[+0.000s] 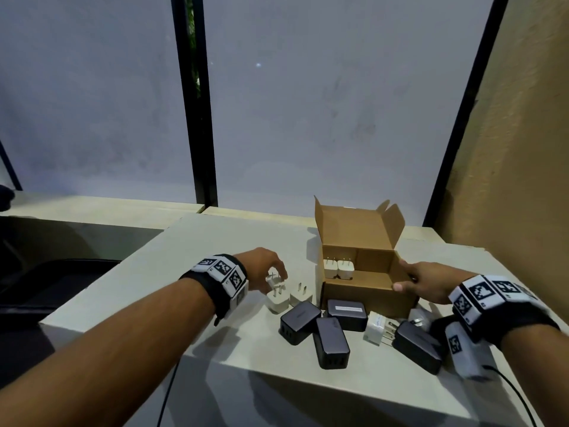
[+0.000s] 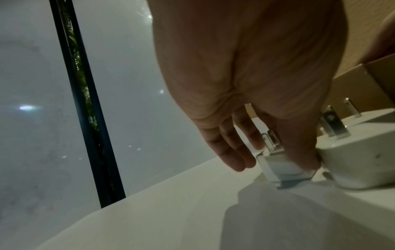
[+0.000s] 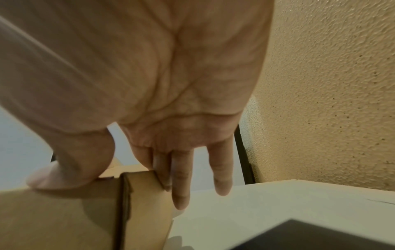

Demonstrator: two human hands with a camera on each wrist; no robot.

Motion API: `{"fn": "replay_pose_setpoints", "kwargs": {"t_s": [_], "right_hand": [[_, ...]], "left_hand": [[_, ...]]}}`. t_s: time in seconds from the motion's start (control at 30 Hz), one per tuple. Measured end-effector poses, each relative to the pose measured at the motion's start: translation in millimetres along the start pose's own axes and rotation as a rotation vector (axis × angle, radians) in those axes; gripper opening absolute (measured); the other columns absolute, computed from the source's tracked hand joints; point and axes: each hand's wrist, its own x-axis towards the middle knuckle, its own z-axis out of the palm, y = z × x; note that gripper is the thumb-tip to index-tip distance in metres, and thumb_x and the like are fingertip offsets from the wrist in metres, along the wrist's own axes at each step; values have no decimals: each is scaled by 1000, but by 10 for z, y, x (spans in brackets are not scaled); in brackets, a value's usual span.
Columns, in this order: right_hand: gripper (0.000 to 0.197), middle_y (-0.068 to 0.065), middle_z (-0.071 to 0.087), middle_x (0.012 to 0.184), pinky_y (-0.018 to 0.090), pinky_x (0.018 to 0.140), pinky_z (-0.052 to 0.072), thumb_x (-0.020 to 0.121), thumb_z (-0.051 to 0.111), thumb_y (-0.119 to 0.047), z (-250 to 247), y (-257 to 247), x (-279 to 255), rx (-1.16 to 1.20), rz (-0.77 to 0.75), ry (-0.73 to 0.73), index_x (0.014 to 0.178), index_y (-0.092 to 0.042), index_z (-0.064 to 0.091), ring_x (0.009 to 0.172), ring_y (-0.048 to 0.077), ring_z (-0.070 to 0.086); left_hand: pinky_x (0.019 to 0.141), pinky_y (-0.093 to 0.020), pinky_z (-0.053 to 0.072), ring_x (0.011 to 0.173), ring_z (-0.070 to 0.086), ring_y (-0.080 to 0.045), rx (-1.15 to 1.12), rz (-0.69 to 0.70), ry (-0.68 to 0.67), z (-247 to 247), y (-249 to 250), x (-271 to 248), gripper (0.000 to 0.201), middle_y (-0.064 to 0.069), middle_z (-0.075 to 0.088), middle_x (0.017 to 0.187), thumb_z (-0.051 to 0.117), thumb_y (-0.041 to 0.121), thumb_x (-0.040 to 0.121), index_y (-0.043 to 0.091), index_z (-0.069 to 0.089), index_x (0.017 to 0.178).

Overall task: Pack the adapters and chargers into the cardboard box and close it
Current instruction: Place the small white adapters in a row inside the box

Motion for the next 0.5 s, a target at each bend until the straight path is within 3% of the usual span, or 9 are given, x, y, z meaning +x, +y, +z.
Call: {"fn": "replay_pose_setpoints", "kwargs": {"t_s": [0.1,0.2,0.3,0.5], "right_hand": [[65,7,51,141,36,106,39,93,44,-53,-10,-8,9,-23,2,-8,145,-15,34,126,26,51],[65,7,50,143,35,106,38,94,43,-51,-42,-24,-8,-35,-11,-24,146,-14,31,127,26,50],[65,7,49,143,35,106,37,95,43,-50,-53,-41,-31,-38,-15,-30,147,-15,29,128,26,49],[63,8,55,135,35,101,39,94,44,-52,-70,-34,-50,-39,-28,-37,143,-14,34,122,26,53]], "left_hand": [[85,-25,43,104,60,-19,-53,-49,53,40,-53,21,39,-3,60,122,75,21,80,24,66,118],[82,-21,40,95,56,-13,-102,-69,117,19,-79,25,35,0,61,119,74,21,81,22,67,115],[80,-19,39,87,50,-8,-119,-25,194,-96,-38,43,35,-1,62,115,72,19,80,20,66,115],[77,-18,43,87,54,-10,-174,95,361,-375,246,211,39,3,56,107,75,28,78,22,67,115]]}}
